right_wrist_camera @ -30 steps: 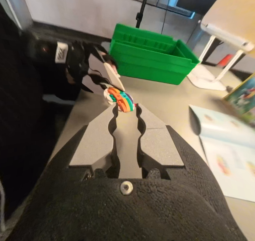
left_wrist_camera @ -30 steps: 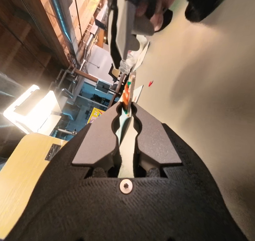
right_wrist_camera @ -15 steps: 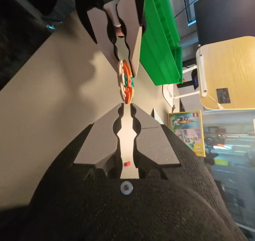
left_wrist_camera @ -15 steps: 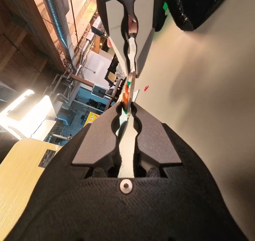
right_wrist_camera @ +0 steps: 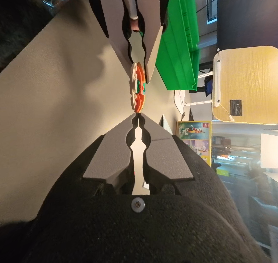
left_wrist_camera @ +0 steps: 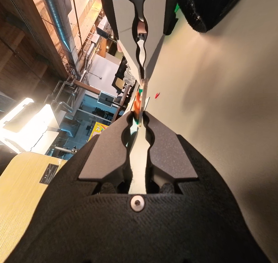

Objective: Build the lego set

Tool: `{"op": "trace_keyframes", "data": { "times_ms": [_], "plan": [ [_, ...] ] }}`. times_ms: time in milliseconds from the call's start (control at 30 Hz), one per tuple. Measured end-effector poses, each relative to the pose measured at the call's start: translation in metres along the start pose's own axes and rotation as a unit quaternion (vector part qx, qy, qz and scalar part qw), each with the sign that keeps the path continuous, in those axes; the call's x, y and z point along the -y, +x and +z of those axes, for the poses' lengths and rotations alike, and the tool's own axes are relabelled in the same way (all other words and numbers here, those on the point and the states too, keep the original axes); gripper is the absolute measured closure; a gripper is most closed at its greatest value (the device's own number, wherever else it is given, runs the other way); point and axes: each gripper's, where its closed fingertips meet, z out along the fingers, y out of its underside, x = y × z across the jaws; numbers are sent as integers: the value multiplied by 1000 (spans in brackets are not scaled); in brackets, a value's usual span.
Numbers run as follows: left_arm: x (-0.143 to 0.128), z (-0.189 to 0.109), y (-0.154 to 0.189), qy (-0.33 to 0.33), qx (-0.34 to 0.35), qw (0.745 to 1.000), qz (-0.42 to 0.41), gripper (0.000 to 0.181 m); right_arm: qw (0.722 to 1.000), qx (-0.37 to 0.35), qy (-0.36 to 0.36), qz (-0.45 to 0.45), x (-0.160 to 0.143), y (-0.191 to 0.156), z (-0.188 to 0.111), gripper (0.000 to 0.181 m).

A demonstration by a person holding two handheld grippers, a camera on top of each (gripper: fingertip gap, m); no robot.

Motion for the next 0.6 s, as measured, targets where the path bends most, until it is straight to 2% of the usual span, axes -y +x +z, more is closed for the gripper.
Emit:
{"op": "trace_keyframes", "data": {
  "times_ms": [67,133,233,300,600],
  "plan": [
    [0,0,-1,-2,3,1000,3,169,999,11,4,40,-1,1,0,177],
    [0,0,-1,-2,4,1000,7,169,991,43,21,121,-1,1,-1,175],
    [1,-1,-3,-1,11,1000,12,169,957,105,68,263,5,1,-5,171],
    [1,-1,-3,0,12,1000,13,170,934,123,100,320,9,5,-8,170],
    [2,-1,-3,1,12,1000,14,170,910,144,139,364,15,5,-10,171]
  ]
}}
